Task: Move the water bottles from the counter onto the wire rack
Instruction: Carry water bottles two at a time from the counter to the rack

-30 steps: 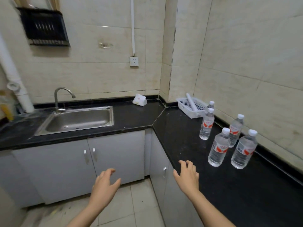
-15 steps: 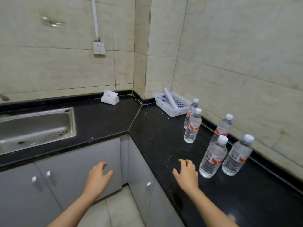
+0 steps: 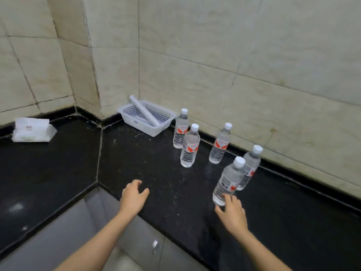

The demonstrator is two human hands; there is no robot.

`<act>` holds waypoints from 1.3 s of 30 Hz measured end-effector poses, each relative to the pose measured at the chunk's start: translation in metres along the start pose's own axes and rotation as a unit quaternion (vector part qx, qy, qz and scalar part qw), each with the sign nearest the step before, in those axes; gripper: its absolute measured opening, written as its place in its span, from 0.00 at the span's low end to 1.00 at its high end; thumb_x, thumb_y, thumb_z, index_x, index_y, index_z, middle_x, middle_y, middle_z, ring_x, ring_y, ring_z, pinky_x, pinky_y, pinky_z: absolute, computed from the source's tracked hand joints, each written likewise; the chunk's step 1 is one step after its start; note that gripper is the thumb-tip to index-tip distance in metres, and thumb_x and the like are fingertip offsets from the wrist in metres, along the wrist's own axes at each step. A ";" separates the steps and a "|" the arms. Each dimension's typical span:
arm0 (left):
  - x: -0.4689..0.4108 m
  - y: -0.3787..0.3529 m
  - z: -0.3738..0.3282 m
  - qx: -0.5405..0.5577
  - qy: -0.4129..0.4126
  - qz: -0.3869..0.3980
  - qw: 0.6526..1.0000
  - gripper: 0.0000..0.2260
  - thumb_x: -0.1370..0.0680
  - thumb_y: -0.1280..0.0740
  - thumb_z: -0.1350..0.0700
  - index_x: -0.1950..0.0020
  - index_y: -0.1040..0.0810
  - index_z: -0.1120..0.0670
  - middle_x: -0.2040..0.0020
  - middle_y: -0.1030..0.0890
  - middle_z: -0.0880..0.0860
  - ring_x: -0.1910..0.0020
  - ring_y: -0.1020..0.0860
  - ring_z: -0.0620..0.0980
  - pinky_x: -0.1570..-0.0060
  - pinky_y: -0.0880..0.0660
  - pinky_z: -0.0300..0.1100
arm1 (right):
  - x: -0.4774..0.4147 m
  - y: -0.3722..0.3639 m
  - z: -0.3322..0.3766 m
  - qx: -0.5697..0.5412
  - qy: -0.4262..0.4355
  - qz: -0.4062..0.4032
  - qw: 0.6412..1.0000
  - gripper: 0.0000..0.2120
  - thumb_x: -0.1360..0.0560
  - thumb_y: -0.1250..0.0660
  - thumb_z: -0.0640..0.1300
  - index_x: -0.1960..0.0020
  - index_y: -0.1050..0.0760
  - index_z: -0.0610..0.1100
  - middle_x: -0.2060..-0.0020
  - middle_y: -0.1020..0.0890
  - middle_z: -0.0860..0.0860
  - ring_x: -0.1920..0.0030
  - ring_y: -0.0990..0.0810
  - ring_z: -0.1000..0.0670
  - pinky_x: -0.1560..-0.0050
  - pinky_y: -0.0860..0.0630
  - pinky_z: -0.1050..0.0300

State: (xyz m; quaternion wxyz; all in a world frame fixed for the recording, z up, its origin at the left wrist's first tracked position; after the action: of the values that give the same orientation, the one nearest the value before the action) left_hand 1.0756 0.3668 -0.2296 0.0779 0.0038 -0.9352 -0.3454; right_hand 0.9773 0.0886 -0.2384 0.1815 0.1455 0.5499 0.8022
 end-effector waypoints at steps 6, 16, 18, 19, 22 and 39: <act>-0.029 -0.059 -0.043 -0.007 -0.048 0.085 0.995 0.18 0.25 0.35 0.54 0.37 0.29 0.59 0.39 0.26 0.60 0.39 0.28 0.58 0.39 0.31 0.50 | -0.016 0.012 -0.040 -0.057 -0.096 -0.024 0.993 0.26 0.27 0.35 0.53 0.32 0.36 0.45 0.37 0.29 0.46 0.35 0.32 0.45 0.39 0.32 0.50; -0.090 -0.076 -0.062 -0.060 -0.041 0.079 0.994 0.18 0.25 0.35 0.54 0.36 0.30 0.58 0.38 0.26 0.59 0.38 0.28 0.58 0.39 0.31 0.49 | -0.104 -0.008 -0.024 -0.412 -0.123 -0.062 0.901 0.30 0.40 0.23 0.38 0.46 0.36 0.50 0.55 0.22 0.54 0.52 0.22 0.49 0.50 0.28 0.55; -0.102 -0.080 -0.062 -0.060 -0.036 0.073 0.995 0.18 0.25 0.35 0.55 0.37 0.29 0.59 0.39 0.26 0.60 0.39 0.28 0.58 0.39 0.31 0.48 | -0.115 -0.014 -0.019 -0.425 -0.145 -0.084 0.890 0.28 0.40 0.23 0.40 0.48 0.36 0.49 0.55 0.22 0.51 0.54 0.23 0.48 0.52 0.29 0.55; -0.105 -0.083 -0.062 -0.053 -0.034 0.072 0.995 0.18 0.26 0.34 0.56 0.37 0.29 0.60 0.40 0.25 0.61 0.40 0.27 0.59 0.40 0.31 0.48 | -0.119 -0.017 -0.015 -0.425 -0.155 -0.094 0.887 0.28 0.40 0.23 0.41 0.48 0.36 0.49 0.55 0.23 0.50 0.54 0.23 0.48 0.53 0.29 0.55; -0.111 -0.098 -0.062 -0.020 -0.017 0.087 0.996 0.19 0.26 0.33 0.57 0.37 0.30 0.61 0.41 0.25 0.62 0.42 0.26 0.58 0.40 0.31 0.49 | -0.123 -0.023 -0.008 -0.405 -0.176 -0.115 0.890 0.28 0.40 0.22 0.44 0.47 0.35 0.48 0.54 0.24 0.50 0.54 0.23 0.47 0.54 0.28 0.55; -0.204 -0.159 -0.129 0.154 -0.068 0.210 0.963 0.28 0.38 0.22 0.59 0.44 0.31 0.53 0.45 0.21 0.57 0.45 0.22 0.56 0.40 0.27 0.53 | -0.127 -0.032 0.018 -0.272 -0.240 -0.151 0.920 0.32 0.40 0.25 0.52 0.40 0.33 0.45 0.46 0.23 0.48 0.44 0.25 0.46 0.46 0.27 0.52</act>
State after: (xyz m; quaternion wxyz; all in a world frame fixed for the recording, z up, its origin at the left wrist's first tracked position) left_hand 1.2891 0.1745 -0.2650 0.0833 -0.2039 -0.9600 -0.1727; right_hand 1.1027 0.0570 -0.2667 0.4593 0.1938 0.2664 0.8250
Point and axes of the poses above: each hand's wrist, its own x-axis away from the middle knuckle, its own y-axis out of the back of the hand, z = x × y, the point moved 1 cm from there along -x, towards the middle knuckle
